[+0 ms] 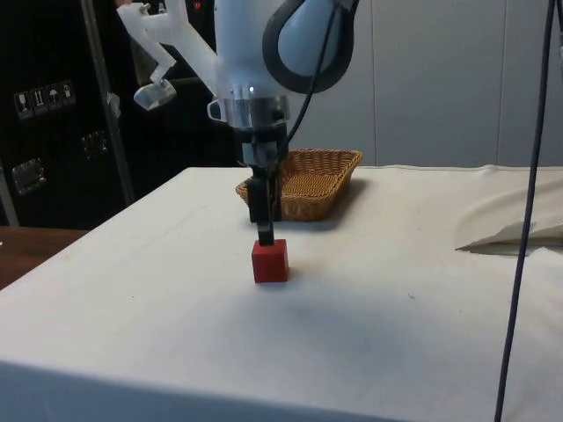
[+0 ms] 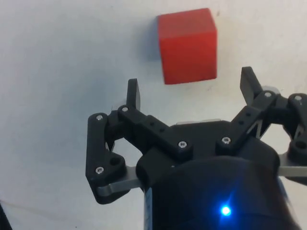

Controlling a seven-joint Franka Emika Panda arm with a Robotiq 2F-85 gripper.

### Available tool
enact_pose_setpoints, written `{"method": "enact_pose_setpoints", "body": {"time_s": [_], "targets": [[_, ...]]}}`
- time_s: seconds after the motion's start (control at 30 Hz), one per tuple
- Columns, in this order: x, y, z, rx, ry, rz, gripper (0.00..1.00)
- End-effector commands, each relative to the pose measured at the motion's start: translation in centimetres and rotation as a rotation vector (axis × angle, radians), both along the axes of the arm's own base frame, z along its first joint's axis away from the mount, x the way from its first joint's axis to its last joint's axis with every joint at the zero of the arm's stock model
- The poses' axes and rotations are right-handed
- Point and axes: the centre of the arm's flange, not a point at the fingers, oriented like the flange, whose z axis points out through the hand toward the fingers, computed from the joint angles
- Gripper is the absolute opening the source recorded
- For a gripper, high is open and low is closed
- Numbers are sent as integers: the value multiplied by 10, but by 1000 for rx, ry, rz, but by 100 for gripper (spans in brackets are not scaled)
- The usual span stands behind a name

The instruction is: Pick up the cube and place it into the basket.

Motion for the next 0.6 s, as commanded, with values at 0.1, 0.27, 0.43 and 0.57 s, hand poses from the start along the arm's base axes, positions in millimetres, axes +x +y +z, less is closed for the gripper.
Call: {"method": "enact_pose_setpoints", "body": {"time_s": [0.1, 0.27, 0.43, 0.57], "targets": [[3, -7, -7, -6, 0, -1, 100], [2, -3, -15, 2, -4, -1, 100], [3, -2, -24, 10, -6, -2, 100], [5, -4, -34, 10, -8, -3, 100]]}}
